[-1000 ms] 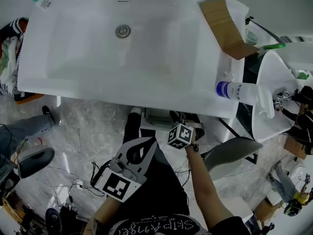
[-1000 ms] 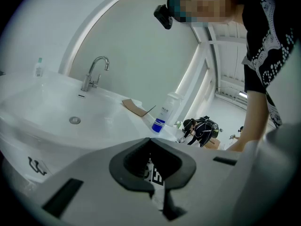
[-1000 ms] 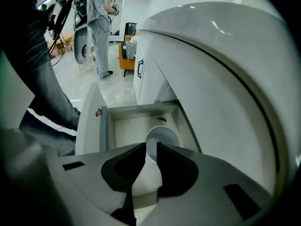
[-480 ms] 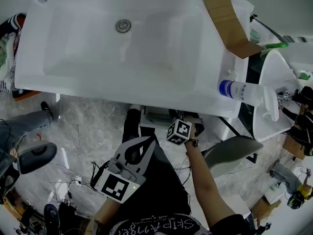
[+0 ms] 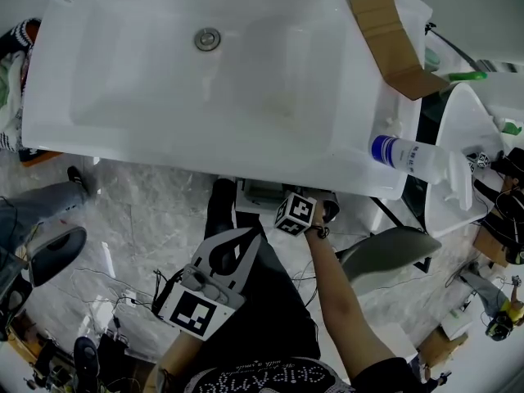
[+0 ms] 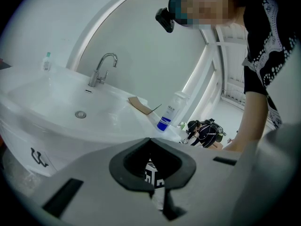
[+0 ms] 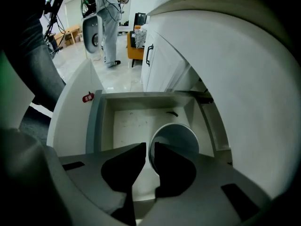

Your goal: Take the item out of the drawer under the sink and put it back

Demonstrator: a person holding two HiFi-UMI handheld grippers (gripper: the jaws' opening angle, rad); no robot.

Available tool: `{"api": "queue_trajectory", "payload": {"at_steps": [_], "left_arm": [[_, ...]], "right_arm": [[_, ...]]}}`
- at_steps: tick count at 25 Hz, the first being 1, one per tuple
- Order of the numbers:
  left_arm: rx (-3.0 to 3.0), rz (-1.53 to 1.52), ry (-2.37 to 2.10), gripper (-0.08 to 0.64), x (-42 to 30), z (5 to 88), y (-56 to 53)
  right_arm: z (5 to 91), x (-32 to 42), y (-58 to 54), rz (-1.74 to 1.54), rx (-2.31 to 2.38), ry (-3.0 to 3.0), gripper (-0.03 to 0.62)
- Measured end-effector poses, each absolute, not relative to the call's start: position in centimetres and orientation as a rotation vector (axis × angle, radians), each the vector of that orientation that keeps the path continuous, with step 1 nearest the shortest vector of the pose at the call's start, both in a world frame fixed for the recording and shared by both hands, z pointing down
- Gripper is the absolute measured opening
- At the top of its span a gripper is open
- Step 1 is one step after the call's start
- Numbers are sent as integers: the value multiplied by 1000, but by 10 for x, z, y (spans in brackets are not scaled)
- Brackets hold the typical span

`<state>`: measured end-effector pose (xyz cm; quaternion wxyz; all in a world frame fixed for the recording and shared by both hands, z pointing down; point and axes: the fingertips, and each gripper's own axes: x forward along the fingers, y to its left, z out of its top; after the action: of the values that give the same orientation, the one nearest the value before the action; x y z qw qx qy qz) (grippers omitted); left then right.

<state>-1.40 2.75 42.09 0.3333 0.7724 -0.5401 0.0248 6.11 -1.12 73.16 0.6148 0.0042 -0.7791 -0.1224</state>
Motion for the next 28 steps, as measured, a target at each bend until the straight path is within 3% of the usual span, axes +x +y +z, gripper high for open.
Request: {"api": "queue_trajectory", "payload": {"at_steps": [5, 28], "left_arm": [[2009, 58, -1412, 5, -18, 422, 26], [2217, 23, -1366, 5, -15, 373, 38]], "right_arm": [[734, 59, -14, -301, -16, -1779, 26], [660, 65, 21, -277, 196, -1836, 25]]}}
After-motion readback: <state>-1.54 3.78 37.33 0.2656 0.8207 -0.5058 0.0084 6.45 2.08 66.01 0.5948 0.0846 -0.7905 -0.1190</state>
